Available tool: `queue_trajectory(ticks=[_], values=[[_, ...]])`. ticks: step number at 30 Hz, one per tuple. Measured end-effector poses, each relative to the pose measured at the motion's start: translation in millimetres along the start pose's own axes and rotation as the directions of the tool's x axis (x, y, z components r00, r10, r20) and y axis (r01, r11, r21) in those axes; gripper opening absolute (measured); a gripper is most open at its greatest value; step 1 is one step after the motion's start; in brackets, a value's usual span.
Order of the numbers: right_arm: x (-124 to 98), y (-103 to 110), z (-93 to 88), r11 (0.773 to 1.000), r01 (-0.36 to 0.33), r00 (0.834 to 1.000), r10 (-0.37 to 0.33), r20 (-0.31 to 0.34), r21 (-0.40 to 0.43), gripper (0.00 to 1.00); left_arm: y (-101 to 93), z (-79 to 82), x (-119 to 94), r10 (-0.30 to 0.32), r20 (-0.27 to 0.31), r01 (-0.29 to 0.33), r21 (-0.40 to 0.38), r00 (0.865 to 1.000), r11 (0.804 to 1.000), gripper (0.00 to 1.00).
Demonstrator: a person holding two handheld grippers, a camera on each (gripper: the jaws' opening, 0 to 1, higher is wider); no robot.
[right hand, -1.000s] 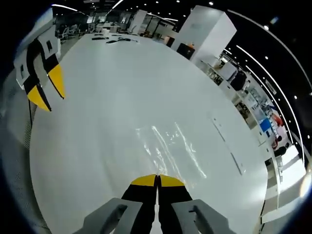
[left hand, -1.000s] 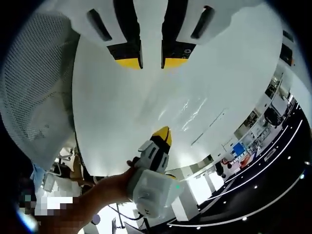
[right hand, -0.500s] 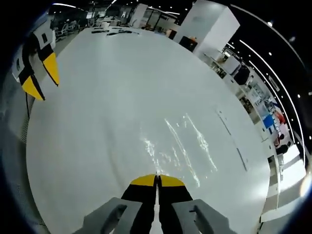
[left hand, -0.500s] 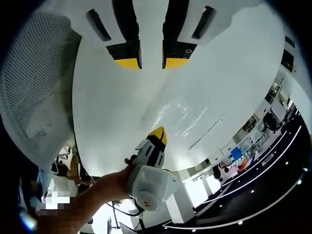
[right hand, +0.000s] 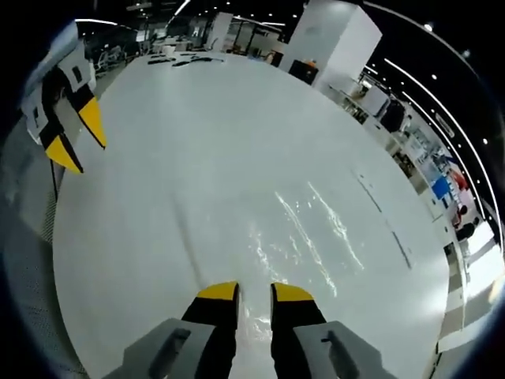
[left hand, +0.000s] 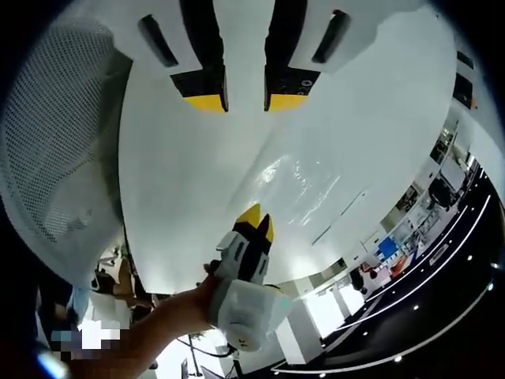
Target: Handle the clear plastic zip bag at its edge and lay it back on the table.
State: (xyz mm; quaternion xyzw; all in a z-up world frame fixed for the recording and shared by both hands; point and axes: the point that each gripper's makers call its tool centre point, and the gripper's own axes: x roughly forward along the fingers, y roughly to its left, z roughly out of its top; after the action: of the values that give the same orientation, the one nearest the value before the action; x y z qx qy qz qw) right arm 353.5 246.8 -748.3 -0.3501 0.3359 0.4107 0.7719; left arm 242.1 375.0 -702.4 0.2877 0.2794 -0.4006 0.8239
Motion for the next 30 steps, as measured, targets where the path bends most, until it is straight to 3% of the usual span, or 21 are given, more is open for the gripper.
queue_trajectory(ticks=[10,14,17,22,30], values=[[-12.8,0.5,9.5,0.997,-0.001,0.998,-0.004,0.067,0.073,0.28,-1.3,-2.9,0.7,-0.002,-0.003,0.002,-0.014,1.000,1.000,0.17],[-15.4,-3.0,16.5,0.995,0.015,0.994,-0.025,0.110,0.095,0.39,1.6,-1.9,-0.2,0.003,0.006,-0.002,-0.057,1.000,0.998,0.16],[-22.0,-4.8,20.4,0.994,0.018,0.990,-0.032,0.137,0.106,0.39,2.4,-2.7,0.3,0.007,0.007,-0.007,-0.074,1.000,0.997,0.19],[-31.3,-8.0,21.4,0.991,0.033,0.986,-0.054,0.157,0.132,0.42,1.6,-4.8,1.9,0.006,0.001,-0.006,-0.109,1.000,0.994,0.28],[-46.7,-12.6,15.2,0.980,0.064,0.974,-0.103,0.204,0.190,0.54,0.9,-7.9,2.6,0.004,-0.005,-0.005,-0.164,1.000,0.986,0.43]])
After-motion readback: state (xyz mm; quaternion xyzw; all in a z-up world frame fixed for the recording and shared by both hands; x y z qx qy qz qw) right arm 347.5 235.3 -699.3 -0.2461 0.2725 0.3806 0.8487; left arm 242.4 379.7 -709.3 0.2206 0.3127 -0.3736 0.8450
